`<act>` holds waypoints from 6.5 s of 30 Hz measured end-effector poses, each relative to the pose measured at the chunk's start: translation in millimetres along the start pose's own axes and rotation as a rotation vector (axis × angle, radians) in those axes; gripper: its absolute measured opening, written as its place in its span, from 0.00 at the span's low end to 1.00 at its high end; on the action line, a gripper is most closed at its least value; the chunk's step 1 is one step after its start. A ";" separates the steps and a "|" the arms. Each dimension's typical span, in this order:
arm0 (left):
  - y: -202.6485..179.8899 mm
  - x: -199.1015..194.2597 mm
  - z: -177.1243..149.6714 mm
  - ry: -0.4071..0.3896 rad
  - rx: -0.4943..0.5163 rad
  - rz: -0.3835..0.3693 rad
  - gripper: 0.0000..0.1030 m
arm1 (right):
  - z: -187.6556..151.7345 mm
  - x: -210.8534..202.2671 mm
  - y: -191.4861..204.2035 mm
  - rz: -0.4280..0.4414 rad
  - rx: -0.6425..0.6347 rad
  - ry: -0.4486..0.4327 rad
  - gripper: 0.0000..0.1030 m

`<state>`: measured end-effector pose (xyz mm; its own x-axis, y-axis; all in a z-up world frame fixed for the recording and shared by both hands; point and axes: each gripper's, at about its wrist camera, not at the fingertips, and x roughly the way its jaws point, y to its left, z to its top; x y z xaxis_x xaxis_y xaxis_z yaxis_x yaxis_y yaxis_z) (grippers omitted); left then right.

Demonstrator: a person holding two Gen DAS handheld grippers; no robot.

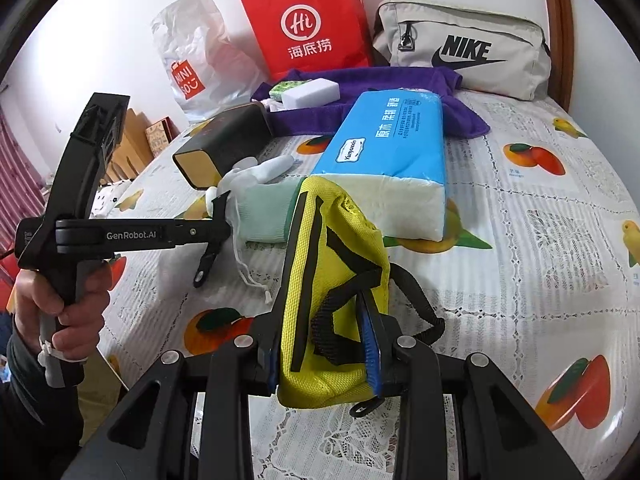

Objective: Organize soft objects
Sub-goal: 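Grasp a black watch strap with the left tool while the right tool holds the yellow pouch, then carry the yellow pouch with the right tool while the left tool carries the strap toward the purple towel, then release the yellow pouch onto the towel with the right tool while the left tool drops the strap there, then withdraw both open tools toward the white gloves and mint cloth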

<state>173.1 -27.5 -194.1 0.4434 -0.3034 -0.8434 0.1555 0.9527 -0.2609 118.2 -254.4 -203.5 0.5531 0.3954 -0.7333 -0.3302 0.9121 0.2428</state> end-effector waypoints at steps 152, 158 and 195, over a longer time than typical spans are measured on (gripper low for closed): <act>70.5 -53.0 182.2 -0.243 -0.094 0.099 0.46 | 210.2 61.3 -4.4 0.012 -0.039 -0.054 0.54; 48.9 -78.3 145.6 -0.223 -0.019 0.108 0.47 | 176.4 42.7 11.9 0.003 -0.049 -0.009 0.54; 39.7 -17.6 -16.9 -0.038 -0.039 -0.039 0.87 | 48.0 1.3 34.0 -0.108 -0.083 -0.017 0.54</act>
<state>156.6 16.0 -197.5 0.4713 -0.3402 -0.8138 0.1392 0.9397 -0.3122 144.4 -217.7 -165.7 0.6018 0.2981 -0.7410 -0.3301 0.9376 0.1091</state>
